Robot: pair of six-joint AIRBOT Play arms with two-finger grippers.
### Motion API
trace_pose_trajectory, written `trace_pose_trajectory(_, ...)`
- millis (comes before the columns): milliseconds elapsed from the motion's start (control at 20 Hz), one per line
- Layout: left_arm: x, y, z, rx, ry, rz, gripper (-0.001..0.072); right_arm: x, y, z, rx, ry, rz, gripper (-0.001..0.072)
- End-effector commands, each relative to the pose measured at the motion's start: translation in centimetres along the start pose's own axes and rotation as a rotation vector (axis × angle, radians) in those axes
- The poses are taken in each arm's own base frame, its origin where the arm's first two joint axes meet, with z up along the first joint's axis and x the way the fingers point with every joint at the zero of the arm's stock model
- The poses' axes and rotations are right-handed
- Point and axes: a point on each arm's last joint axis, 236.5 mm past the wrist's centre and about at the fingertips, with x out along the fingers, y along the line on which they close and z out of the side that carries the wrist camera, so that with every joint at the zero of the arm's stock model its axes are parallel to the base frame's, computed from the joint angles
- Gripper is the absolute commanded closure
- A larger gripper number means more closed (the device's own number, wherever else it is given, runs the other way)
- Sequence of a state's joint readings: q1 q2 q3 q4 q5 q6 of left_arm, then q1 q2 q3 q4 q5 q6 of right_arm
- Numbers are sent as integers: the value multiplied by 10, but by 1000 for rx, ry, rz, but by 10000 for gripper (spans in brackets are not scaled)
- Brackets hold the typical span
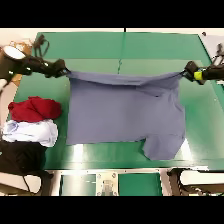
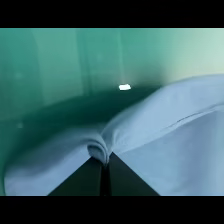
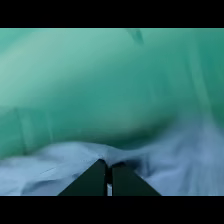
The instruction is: Fold the shirts.
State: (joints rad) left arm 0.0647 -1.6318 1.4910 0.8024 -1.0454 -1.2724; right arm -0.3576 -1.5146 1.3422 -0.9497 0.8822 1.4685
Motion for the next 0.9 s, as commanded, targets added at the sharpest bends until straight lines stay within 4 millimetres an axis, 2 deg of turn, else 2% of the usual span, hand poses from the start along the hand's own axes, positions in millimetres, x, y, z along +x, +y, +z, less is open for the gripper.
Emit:
trace_pose_trajectory(0,53,49,4,-72,-43,58,684,69,-31,-11,69,87,-6,694)
trace_pose_trajectory(100,55,61,23,-70,-127,91,683,79,-19,12,66,53,43,694)
trace_pose_trajectory(200,50,65,42,-68,-204,109,684,79,-6,39,57,3,81,694)
trace_pose_trajectory(350,38,54,72,-11,-294,100,684,72,14,74,18,-69,115,693)
trace_pose_trajectory(450,31,46,85,11,-327,88,683,67,22,90,3,-115,124,694)
trace_pose_trajectory(650,30,45,89,8,-342,85,684,66,22,98,6,-147,126,694)
trace_pose_trajectory(750,27,37,93,32,-353,61,684,65,24,101,14,-161,134,694)
trace_pose_trajectory(850,29,34,90,37,-335,51,684,66,23,96,8,-140,131,694)
